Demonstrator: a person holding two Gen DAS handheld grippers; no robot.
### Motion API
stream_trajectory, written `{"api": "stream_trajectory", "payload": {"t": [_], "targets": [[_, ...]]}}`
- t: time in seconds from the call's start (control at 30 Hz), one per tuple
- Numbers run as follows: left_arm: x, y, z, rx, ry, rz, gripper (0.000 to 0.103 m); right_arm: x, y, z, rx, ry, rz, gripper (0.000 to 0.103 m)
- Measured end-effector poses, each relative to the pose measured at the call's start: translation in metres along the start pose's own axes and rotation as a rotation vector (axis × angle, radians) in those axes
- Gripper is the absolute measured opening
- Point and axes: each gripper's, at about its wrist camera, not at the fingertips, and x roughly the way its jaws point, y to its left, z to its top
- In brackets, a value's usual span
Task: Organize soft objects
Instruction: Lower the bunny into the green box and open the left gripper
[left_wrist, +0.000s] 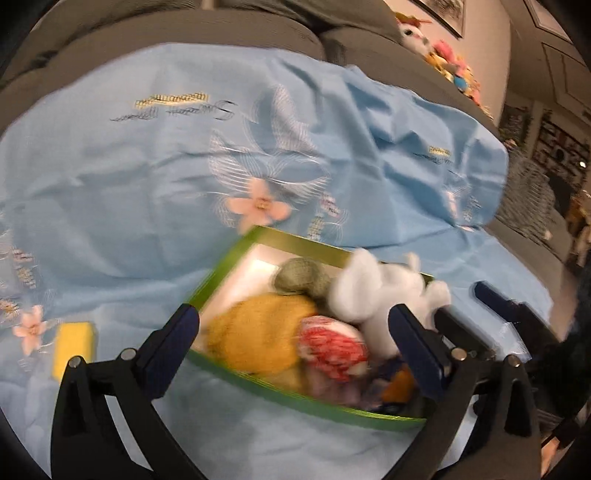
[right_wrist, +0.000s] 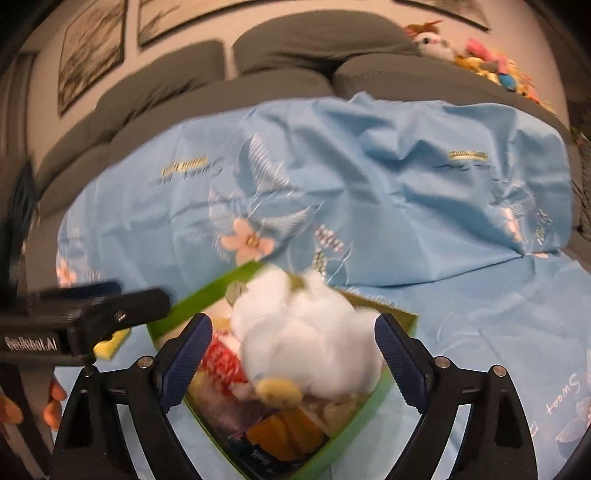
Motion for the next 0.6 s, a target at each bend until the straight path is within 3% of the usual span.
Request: {"api": "stream_trajectory", "payload": {"t": [0.2,0.33,0.5,0.6], "targets": [[-0.027,0.036,-0.017,-0.033,-0.060,0.173,0.102,-0.012,0.015,0.004,-0.028,-0.044,0.008,0.094],[-0.034,0.070,-0.030,-0.057,-0.057,0.289,0.102,-0.012,0.037,0.000,-0.071,-0.040,0.077,0.094],[-0.021,0.131,-0.045,-0.142,0.022,0.390,0.102,-0.002,0.073,-0.010,-0.133,0.006,0.140,0.094],[-0.006,0.183,-0.061,-0.234,0.113,0.441,0.102,0.004,0.089,-0.015,-0.155,0.028,0.168,0.094]]}}
